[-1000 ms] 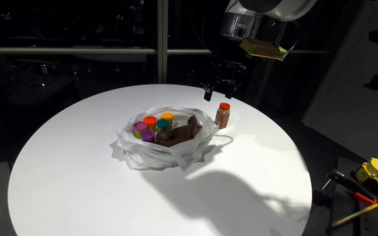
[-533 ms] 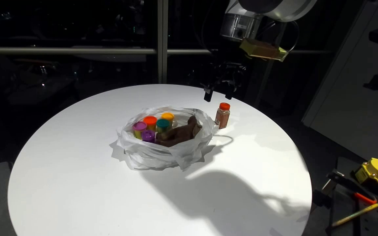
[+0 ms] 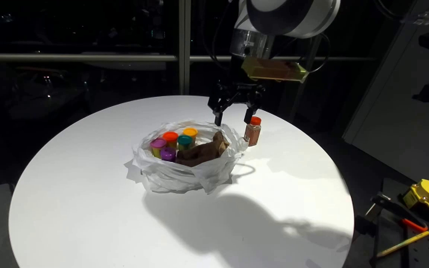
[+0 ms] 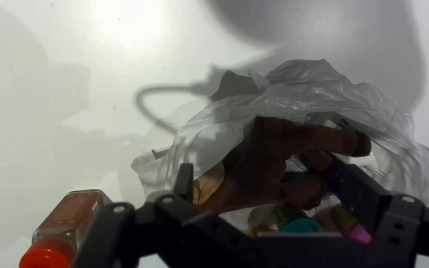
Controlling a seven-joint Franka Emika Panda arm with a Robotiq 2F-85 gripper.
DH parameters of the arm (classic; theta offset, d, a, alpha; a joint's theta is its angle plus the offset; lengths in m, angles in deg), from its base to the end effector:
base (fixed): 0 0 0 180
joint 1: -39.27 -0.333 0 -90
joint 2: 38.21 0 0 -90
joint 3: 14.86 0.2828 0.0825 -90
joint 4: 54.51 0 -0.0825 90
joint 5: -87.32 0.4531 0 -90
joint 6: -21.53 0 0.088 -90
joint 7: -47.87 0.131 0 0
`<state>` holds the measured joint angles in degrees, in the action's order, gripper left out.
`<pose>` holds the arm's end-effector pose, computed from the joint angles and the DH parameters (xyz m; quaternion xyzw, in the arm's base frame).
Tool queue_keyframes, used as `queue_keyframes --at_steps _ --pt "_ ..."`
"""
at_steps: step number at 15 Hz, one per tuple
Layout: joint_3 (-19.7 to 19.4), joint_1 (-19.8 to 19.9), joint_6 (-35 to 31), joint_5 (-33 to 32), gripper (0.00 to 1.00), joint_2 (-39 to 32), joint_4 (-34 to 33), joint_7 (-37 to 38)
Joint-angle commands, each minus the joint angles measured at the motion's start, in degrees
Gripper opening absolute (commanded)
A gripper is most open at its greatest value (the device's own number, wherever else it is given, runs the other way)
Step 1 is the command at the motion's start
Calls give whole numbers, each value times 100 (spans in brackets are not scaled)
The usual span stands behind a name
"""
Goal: Remove the contents from the bag and put them on the table.
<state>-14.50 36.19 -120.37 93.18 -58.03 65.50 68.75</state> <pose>0.6203 0.0386 0.1504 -0.9809 0.1908 -0.0106 0.0364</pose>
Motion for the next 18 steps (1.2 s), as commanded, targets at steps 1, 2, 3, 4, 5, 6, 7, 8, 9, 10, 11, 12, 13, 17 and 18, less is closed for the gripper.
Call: queue_keyframes --at_steps 1,2,3,4,5,6,7,8,9,10,11,12,13,17,18 --pt "-286 -363 60 -195 100 -701 -753 1055" --pt "-367 -450 22 -220 100 -850 -880 1292" --pt "-406 -498 -70 -165 100 -986 -995 1421" --pt "-419 -516 -178 -101 100 -1112 -1098 1478" --pt "-411 -527 -244 -42 100 -1262 -1215 1550" --pt "-412 -525 -298 -8 100 -1391 -1324 1602" --pt "-428 -545 -328 -4 100 -1517 -1424 1699" --pt "-427 -545 -356 17 100 -1645 -1525 1748" --pt "-425 -542 -334 28 100 -1786 -1639 1786" --pt "-438 -553 -359 26 100 -1898 -1714 1845" --pt "-461 -551 -392 12 100 -2009 -1805 1869" --pt "-471 -551 -408 4 100 -2133 -1916 1882" --pt "-481 -549 -463 9 100 -2232 -1993 1891" --pt "-575 -575 -504 14 100 -2517 -2283 2029" --pt "-570 -556 -489 26 100 -2565 -2345 2025"
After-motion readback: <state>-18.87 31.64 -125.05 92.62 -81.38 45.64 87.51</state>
